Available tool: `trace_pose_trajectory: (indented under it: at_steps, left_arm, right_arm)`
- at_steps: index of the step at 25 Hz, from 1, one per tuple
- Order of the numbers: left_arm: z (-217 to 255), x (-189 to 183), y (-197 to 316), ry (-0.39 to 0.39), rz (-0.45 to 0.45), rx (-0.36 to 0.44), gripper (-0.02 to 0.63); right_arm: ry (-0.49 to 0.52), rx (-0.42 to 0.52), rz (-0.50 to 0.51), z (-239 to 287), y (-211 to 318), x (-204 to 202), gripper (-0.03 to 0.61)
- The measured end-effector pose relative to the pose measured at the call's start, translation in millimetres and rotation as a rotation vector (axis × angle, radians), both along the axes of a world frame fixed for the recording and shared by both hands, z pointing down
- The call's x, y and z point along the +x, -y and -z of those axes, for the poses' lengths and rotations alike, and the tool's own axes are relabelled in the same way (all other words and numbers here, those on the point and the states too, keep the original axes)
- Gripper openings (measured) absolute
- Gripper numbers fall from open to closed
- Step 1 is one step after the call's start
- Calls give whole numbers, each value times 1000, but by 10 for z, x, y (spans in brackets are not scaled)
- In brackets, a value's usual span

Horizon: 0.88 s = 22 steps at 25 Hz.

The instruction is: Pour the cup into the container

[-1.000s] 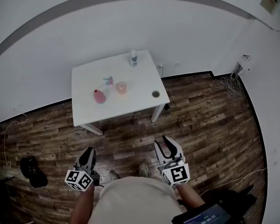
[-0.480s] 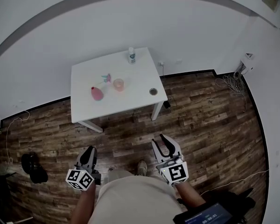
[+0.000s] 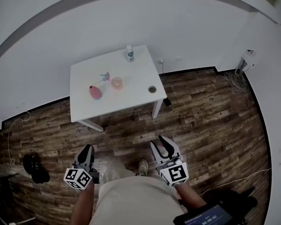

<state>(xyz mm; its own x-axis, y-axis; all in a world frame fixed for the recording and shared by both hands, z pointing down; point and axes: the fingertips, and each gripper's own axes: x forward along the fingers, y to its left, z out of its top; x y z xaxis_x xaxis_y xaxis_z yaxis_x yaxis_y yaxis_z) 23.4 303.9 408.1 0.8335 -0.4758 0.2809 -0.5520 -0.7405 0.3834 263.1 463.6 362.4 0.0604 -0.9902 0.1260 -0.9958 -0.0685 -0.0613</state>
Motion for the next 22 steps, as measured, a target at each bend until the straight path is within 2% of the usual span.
trace_pose_trajectory:
  at_steps: [5,10,22]
  left_arm:
    - [-103,-27,-28,-5,6,-30,61]
    - [-150,-19,151,-16,-5,-42,61]
    - [-245,216,1160,-33,-94,-55,61]
  right_arm:
    - [9,-21,26,-98,49,-24,129]
    - [9,-50,47,-164,300,-94,130]
    - [-17,-78,3,-127,1289,29,132]
